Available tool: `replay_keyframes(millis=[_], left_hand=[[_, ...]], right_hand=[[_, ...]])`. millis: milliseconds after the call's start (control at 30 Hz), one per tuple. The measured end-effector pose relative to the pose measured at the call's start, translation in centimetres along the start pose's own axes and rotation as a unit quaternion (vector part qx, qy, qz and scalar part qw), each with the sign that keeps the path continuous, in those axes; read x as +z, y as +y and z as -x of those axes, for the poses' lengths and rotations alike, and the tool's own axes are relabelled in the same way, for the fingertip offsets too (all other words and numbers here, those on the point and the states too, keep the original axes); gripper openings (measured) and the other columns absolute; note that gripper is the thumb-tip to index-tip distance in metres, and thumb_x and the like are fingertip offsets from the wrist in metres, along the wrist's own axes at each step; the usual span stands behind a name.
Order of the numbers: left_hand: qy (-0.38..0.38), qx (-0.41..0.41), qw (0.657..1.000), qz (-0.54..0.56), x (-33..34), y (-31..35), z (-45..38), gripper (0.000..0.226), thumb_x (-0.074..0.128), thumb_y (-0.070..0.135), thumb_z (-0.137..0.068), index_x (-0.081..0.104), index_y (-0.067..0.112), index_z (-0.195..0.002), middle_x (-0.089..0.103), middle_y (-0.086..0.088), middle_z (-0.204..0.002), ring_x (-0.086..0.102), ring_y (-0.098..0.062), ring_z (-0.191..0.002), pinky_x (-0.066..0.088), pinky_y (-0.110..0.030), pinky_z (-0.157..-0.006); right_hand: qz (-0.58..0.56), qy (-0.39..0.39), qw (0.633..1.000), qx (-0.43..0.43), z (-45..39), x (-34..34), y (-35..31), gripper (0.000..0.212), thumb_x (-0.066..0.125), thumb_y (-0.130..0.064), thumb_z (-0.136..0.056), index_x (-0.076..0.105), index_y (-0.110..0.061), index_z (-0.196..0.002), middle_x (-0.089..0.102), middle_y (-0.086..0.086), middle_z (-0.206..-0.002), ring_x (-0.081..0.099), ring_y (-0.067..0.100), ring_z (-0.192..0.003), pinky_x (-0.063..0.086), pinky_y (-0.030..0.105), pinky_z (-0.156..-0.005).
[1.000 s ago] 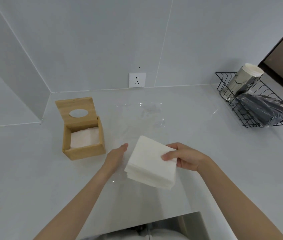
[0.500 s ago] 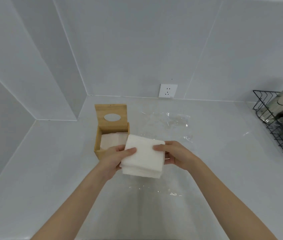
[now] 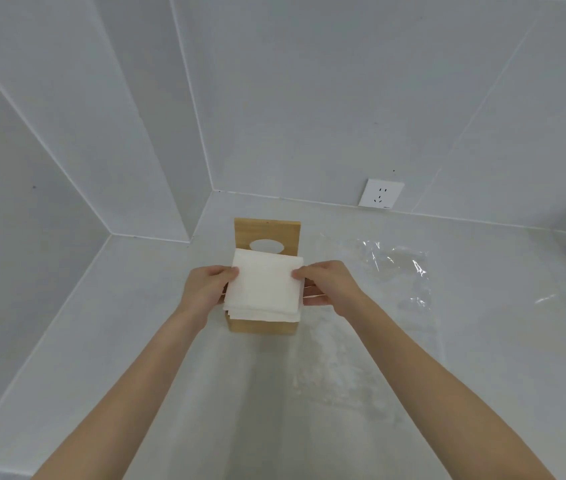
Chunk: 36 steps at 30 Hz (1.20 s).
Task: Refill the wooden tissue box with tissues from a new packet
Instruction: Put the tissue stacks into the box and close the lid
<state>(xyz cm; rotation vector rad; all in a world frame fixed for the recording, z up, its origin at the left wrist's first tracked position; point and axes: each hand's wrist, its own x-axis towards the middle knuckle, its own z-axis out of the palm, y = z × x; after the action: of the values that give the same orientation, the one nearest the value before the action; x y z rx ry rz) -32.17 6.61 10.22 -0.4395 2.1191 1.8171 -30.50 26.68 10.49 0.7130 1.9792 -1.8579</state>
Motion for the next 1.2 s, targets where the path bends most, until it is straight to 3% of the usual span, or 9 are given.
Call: replay_keyframes(millis=[167,300,367,467,600,667,1067,1133,1200], left_hand=[[0.029,0.044,0.993,-0.103,-0.2,-0.8,-2.0,0.012,0.062,0.017,-0.084,0.073,0.012,-0.084,0.070,-0.008,-0.089,0.066,-0.030,-0.095,0.051,-0.046,-0.092],[0.040,0.062,0.981,-0.180,0.3,-1.1,-2.5,0.022,0.060,0.020,-0.086,0.072,0.007,-0.099,0.070,-0.007,-0.099,0.060,-0.019,-0.091,0.045,-0.028,-0.083],[0.047,0.073,0.972,-0.220,0.4,-1.2,-2.9,0.023,0.061,0.021,-0.085,0.072,0.006,-0.099,0.071,-0.007,-0.101,0.056,-0.015,-0.088,0.039,-0.023,-0.075],[0.071,0.100,0.957,-0.264,0.2,-1.5,-3.5,0.024,0.065,0.022,-0.082,0.073,0.004,-0.096,0.067,-0.008,-0.111,0.058,-0.021,-0.103,0.041,-0.024,-0.078],[0.077,0.132,0.927,-0.343,0.7,-1.9,-3.7,0.023,0.066,0.023,-0.081,0.073,0.006,-0.094,0.055,-0.008,-0.127,0.041,-0.024,-0.125,0.037,-0.035,-0.097],[0.063,0.134,0.908,-0.393,1.2,-2.0,-3.6,0.022,0.064,0.024,-0.082,0.074,0.008,-0.094,0.052,-0.005,-0.132,0.032,-0.021,-0.131,0.032,-0.037,-0.102],[0.081,0.167,0.730,-0.658,2.7,-1.7,-3.1,0.031,0.045,0.032,-0.089,0.071,0.016,-0.093,0.037,-0.005,-0.146,0.003,-0.024,-0.144,-0.009,-0.053,-0.110],[0.079,0.171,0.706,-0.683,2.8,-1.8,-3.1,0.032,0.043,0.032,-0.090,0.070,0.018,-0.095,0.039,-0.004,-0.144,0.004,-0.025,-0.144,-0.010,-0.055,-0.110],[0.080,0.171,0.697,-0.692,2.7,-1.8,-3.2,0.030,0.045,0.033,-0.088,0.071,0.020,-0.092,0.042,-0.003,-0.142,0.006,-0.024,-0.144,-0.013,-0.055,-0.106]], right_hand=[[0.084,0.072,0.993,-0.028,-1.7,1.0,0.2,0.026,0.068,-0.014,-0.077,0.068,0.007,-0.093,0.065,0.017,-0.084,0.060,0.021,-0.074,0.053,0.029,-0.060],[0.145,0.104,0.983,-0.046,-2.1,1.4,0.6,0.042,0.066,-0.020,-0.074,0.061,0.013,-0.100,0.061,0.033,-0.089,0.047,0.026,-0.068,0.042,0.033,-0.065],[0.178,0.109,0.977,-0.050,-2.2,1.4,0.8,0.041,0.064,-0.022,-0.075,0.061,0.011,-0.098,0.063,0.030,-0.087,0.053,0.040,-0.073,0.048,0.040,-0.070],[0.223,0.095,0.968,-0.059,-2.2,1.3,0.6,0.029,0.061,-0.023,-0.077,0.067,0.005,-0.077,0.051,0.011,-0.064,0.045,0.024,-0.065,0.037,0.030,-0.059],[0.325,0.097,0.934,-0.108,-2.4,1.8,0.7,0.025,0.059,-0.022,-0.081,0.071,-0.005,-0.093,0.062,0.004,-0.108,0.040,0.018,-0.117,0.038,0.028,-0.074],[0.385,0.107,0.907,-0.134,-2.3,2.3,0.9,0.026,0.056,-0.020,-0.083,0.071,0.000,-0.091,0.057,0.006,-0.116,0.036,0.019,-0.122,0.037,0.028,-0.073],[0.594,0.134,0.777,-0.162,-1.9,4.5,1.3,0.023,0.046,-0.013,-0.085,0.066,-0.003,-0.093,0.054,0.009,-0.116,0.037,0.028,-0.119,0.033,0.034,-0.089],[0.600,0.179,0.759,-0.181,-1.8,4.9,1.5,0.009,0.065,-0.015,-0.070,0.067,-0.007,-0.068,0.062,0.008,-0.094,0.052,0.028,-0.103,0.041,0.033,-0.077],[0.604,0.202,0.748,-0.184,-1.8,5.0,1.7,0.023,0.080,-0.017,-0.040,0.057,-0.015,-0.038,0.061,0.001,-0.064,0.062,0.024,-0.074,0.045,0.025,-0.058]])
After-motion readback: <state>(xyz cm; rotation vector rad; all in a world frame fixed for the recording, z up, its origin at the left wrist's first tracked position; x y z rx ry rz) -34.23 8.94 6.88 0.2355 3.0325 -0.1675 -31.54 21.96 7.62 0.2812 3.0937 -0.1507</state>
